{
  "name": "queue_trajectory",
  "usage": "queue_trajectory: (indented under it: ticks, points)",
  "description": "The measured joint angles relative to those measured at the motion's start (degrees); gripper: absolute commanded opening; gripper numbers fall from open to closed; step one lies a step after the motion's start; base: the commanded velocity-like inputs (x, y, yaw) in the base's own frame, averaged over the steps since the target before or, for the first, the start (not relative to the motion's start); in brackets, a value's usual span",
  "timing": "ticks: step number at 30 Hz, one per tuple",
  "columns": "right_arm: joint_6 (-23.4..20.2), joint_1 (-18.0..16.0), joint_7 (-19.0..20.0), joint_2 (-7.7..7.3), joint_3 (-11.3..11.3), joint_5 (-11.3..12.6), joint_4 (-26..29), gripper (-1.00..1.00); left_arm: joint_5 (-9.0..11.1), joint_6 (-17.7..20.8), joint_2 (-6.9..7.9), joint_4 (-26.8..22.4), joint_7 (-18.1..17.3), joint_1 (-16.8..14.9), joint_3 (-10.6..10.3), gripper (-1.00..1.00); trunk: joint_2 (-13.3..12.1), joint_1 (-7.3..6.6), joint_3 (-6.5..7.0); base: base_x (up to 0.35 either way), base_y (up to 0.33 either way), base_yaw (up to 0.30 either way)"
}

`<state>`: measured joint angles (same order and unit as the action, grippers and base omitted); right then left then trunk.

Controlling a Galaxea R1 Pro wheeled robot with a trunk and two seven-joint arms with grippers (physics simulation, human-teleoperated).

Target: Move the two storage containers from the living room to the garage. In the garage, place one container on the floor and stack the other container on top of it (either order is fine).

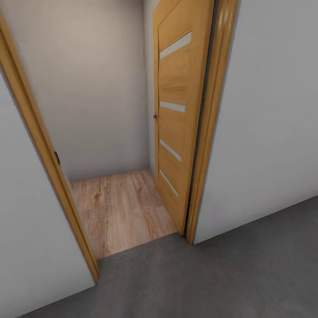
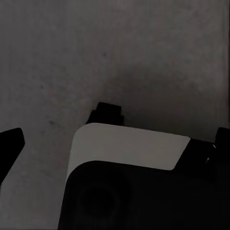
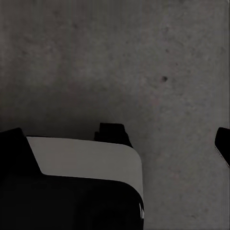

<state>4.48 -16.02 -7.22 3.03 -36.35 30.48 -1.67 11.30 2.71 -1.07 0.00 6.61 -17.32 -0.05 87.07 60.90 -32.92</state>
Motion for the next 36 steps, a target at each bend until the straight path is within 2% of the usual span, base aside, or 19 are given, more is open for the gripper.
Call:
queue_trajectory:
  ticks: [36]
  points:
    - [-0.3, 0.4, 0.6, 0.31, 0.0, 0.0, 0.0, 1.0, -0.1, -0.1, -0.15, 0.0, 0.0, 0.0, 0.0, 1.0, 0.0, 0.0, 0.0, 0.309, 0.0, 0.0]
